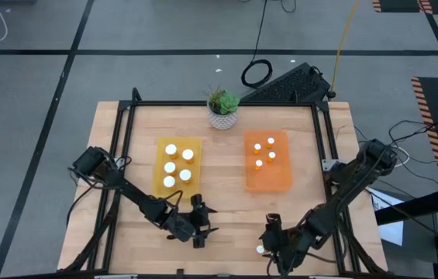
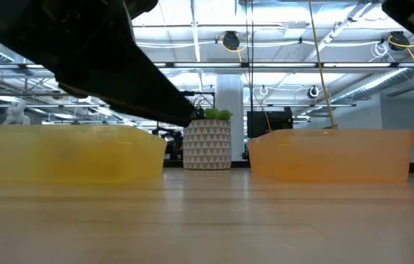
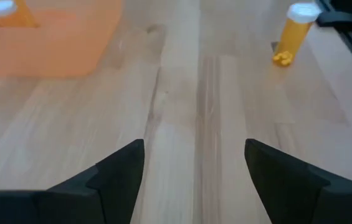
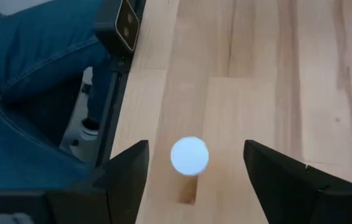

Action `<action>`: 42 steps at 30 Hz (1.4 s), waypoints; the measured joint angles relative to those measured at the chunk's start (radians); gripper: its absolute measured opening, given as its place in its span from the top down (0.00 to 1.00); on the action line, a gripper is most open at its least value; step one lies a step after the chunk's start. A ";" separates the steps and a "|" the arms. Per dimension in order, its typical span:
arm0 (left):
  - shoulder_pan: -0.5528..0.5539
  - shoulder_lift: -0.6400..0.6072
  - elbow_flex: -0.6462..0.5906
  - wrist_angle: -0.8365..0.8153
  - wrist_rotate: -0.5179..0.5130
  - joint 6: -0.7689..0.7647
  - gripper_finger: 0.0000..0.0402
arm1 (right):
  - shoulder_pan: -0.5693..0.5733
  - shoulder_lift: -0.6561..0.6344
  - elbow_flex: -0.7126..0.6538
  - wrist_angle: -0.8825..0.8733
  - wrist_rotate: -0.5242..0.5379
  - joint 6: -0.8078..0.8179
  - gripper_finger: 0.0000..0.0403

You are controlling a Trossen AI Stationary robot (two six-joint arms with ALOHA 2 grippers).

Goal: Pick and place medicine bottles into bin by pill shape (circle, oval)
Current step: Put the small medicine bottle into the orange bin

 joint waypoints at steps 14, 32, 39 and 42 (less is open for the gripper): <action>0.007 0.000 0.000 0.017 0.002 0.027 0.30 | -0.001 0.106 -0.002 0.084 -0.035 -0.015 0.34; 0.007 0.000 0.000 0.018 -0.001 0.027 0.30 | -0.003 0.102 -0.003 0.077 -0.051 -0.031 0.57; 0.007 0.000 0.000 0.019 -0.001 0.027 0.30 | -0.003 0.102 -0.003 0.073 -0.047 -0.048 0.64; 0.007 0.000 0.000 0.023 -0.002 0.027 0.30 | -0.003 0.102 -0.003 0.073 -0.042 -0.055 0.65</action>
